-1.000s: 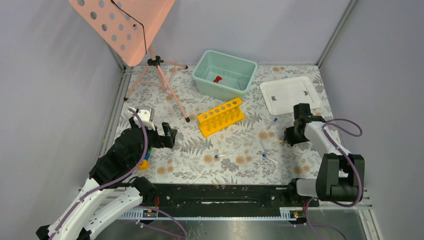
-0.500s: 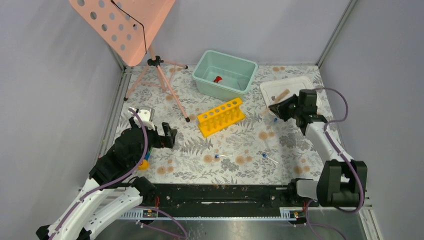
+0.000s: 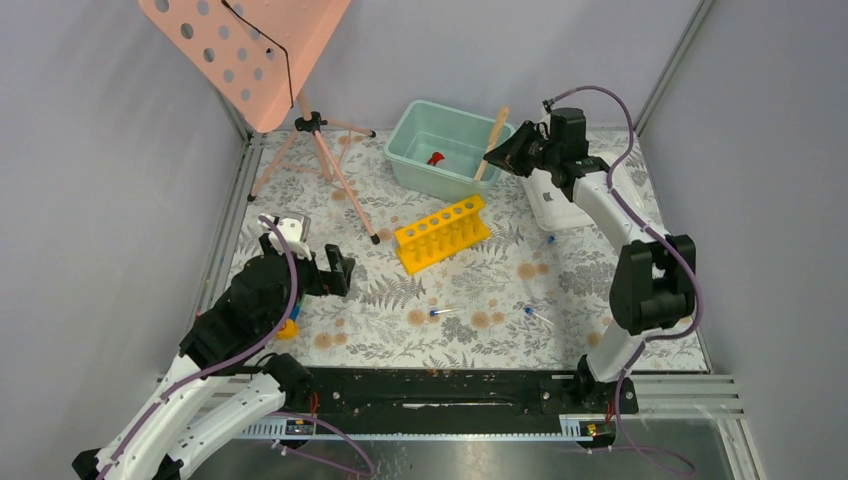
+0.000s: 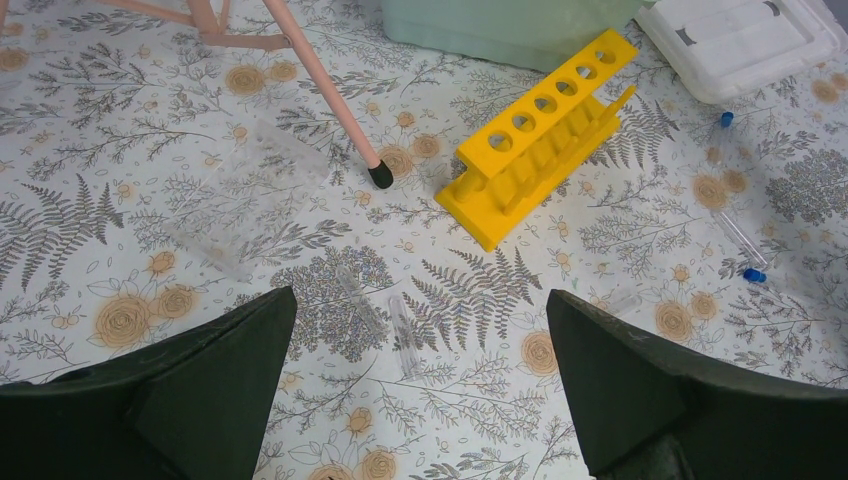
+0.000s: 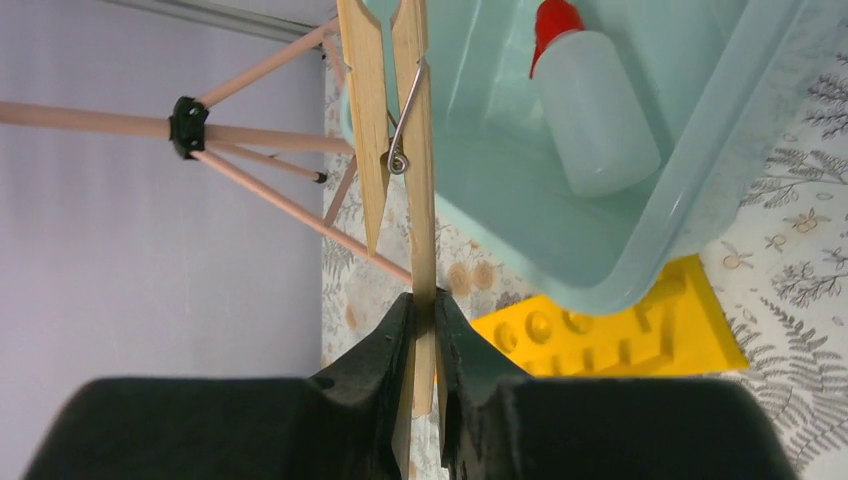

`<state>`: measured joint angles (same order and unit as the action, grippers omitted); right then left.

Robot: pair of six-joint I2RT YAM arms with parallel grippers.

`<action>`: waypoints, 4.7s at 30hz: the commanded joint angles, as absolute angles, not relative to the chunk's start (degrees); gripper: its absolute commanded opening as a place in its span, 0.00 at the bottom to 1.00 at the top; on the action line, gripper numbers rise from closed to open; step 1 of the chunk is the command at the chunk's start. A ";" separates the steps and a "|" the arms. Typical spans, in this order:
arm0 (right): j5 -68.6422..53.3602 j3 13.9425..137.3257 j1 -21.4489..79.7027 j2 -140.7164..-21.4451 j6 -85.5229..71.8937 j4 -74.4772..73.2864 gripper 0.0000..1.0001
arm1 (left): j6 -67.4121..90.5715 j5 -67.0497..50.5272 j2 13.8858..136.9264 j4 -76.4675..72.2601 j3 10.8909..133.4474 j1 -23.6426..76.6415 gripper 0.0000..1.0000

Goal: Organize the chemistry lab equipment

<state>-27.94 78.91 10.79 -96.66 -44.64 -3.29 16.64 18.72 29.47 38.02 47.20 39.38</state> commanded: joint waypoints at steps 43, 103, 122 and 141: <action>2.09 48.29 20.57 -52.39 -36.94 -37.61 0.36 | 17.67 24.95 29.80 38.22 47.95 39.46 0.99; 10.43 56.86 21.23 -95.38 -28.98 -33.87 0.35 | 16.35 19.18 27.40 35.32 46.27 39.38 0.99; 10.78 59.53 21.27 -93.37 -26.40 -34.01 0.18 | 16.11 17.29 28.09 34.87 45.83 39.40 0.99; -16.57 51.27 28.67 -67.41 -52.97 -11.13 0.17 | 29.34 -10.85 40.09 25.98 49.13 39.52 0.87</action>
